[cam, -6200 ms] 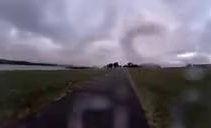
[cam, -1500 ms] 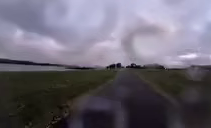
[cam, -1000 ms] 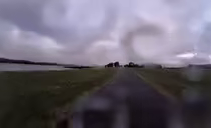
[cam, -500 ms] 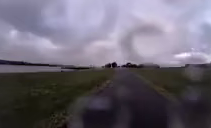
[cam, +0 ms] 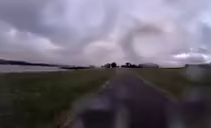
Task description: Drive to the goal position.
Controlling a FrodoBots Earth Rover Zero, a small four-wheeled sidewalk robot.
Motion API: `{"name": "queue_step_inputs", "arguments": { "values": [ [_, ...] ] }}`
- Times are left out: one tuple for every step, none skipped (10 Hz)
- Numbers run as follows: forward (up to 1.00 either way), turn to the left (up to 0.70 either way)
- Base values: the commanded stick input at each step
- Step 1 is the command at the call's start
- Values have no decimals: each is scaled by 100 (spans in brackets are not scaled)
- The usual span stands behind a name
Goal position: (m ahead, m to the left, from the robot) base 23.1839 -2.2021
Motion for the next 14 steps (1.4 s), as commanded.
{"name": "queue_step_inputs", "arguments": {
  "values": [
    [70, -14],
    [70, -14],
    [70, -14],
    [70, -14],
    [70, -14],
    [70, -14],
    [70, -14],
    [70, -14],
    [70, -14],
    [70, -14],
    [70, -14],
    [70, -14],
    [70, -14],
    [70, -14]
  ]
}}
